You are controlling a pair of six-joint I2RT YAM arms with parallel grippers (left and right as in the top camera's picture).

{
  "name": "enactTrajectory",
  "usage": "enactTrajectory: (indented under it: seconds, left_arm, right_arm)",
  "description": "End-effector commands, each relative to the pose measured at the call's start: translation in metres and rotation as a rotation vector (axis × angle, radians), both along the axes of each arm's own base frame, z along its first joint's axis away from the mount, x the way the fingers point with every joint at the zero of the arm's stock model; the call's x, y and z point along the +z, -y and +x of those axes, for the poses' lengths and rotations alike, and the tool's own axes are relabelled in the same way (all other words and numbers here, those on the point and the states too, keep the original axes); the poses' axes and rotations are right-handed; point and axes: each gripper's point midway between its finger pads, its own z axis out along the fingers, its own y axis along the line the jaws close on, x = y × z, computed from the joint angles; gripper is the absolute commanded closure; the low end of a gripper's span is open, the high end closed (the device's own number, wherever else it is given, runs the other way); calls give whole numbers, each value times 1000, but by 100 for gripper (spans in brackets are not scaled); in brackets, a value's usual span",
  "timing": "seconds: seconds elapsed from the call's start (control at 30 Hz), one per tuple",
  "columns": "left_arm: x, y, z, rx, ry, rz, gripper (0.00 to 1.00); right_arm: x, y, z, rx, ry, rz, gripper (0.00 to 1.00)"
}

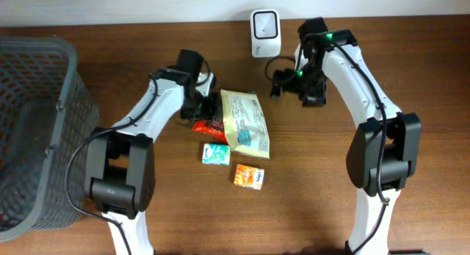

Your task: Scan the item barcode

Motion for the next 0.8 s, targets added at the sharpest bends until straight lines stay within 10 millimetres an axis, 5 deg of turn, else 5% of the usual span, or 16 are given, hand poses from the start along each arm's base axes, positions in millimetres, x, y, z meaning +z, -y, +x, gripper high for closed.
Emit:
enactTrajectory:
  seconds: [0.0,0.1,0.3,0.4,0.47,0.53,0.63,0.77]
  left_arm:
    - [25,10,34,33,129,-127,31]
    - [46,31,49,8,192,-284,1]
    - [54,64,48,-62,253,-309,1]
    - [46,59,55,7,259,-242,13]
    - [30,63,52,-1,225,-237,26]
    - [17,71,44,-25,169,-282,27]
    - [11,83,33,-62,107,-362,26]
    - [1,69,43,-18,140,-270,93]
  right_arm:
    - [19,-13,-26,67,-61,92,1]
    - [48,-13,-48,67,-81,88,1]
    - [100,-40,-93,141,-11,72,1]
    - [111,-32,-113,74,13,28,1]
    - [110,-20,-126,41,37,-7,1]
    - [97,-17,-138,41,6,-10,1]
    - [52,-31,-160,47,-89,88,1]
    - [14,-44,-172,43,-136,187,1]
